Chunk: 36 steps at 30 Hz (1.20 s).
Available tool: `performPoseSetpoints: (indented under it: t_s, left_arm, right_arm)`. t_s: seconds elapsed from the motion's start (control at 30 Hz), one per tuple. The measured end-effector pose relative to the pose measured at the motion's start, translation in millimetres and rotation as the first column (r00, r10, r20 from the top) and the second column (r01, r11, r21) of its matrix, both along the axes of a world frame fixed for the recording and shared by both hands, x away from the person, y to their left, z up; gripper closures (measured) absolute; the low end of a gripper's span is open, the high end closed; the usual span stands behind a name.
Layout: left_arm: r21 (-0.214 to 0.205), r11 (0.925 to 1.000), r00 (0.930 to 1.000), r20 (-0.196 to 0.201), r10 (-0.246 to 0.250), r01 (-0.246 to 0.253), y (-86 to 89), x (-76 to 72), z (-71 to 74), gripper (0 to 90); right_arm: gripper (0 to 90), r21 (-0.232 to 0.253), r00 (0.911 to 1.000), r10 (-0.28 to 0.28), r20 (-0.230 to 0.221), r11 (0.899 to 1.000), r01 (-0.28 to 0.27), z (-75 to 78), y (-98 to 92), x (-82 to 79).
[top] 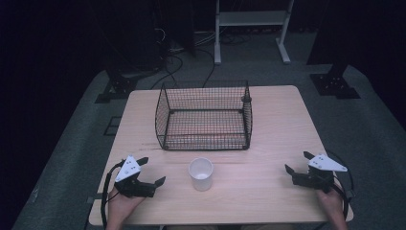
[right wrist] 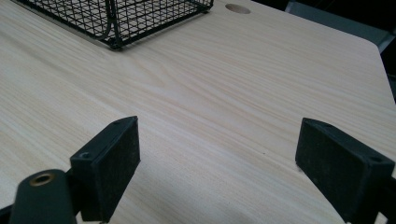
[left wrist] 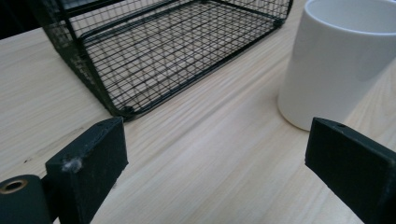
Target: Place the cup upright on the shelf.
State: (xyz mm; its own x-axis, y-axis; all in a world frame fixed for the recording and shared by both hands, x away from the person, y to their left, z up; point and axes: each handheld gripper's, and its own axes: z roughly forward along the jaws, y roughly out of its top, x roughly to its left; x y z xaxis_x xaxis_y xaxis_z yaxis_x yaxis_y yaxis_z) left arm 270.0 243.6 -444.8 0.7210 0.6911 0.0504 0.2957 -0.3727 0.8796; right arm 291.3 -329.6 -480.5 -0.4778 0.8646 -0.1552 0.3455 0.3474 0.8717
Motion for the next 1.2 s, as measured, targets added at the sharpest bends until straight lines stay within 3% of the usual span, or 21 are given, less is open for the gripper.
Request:
performPoseSetpoints:
  t_s: [0.4, 0.7, 1.2]
  left_arm:
    - [0.020, 0.9952, 0.9951, -0.025, -0.095, 0.096, -19.1, -1.1, 4.8, 3.5]
    - [0.043, 0.9868, 0.9871, -0.041, -0.155, 0.156, -35.9, -3.3, 6.6, 2.8]
    - [0.067, 0.9751, 0.9761, -0.065, -0.207, 0.212, -53.1, -4.9, 10.7, 2.5]
  right_arm:
    - [13.1, 0.002, 1.0000, -0.005, -0.004, 1.000, 0.005, 0.0, -0.2, 0.7]
    - [13.1, -0.001, 1.0000, -0.008, -0.004, 1.000, 0.008, 0.0, 0.1, 0.5]
    - [13.1, -0.005, 1.0000, -0.005, -0.001, 1.000, 0.005, -0.1, 0.5, 0.3]
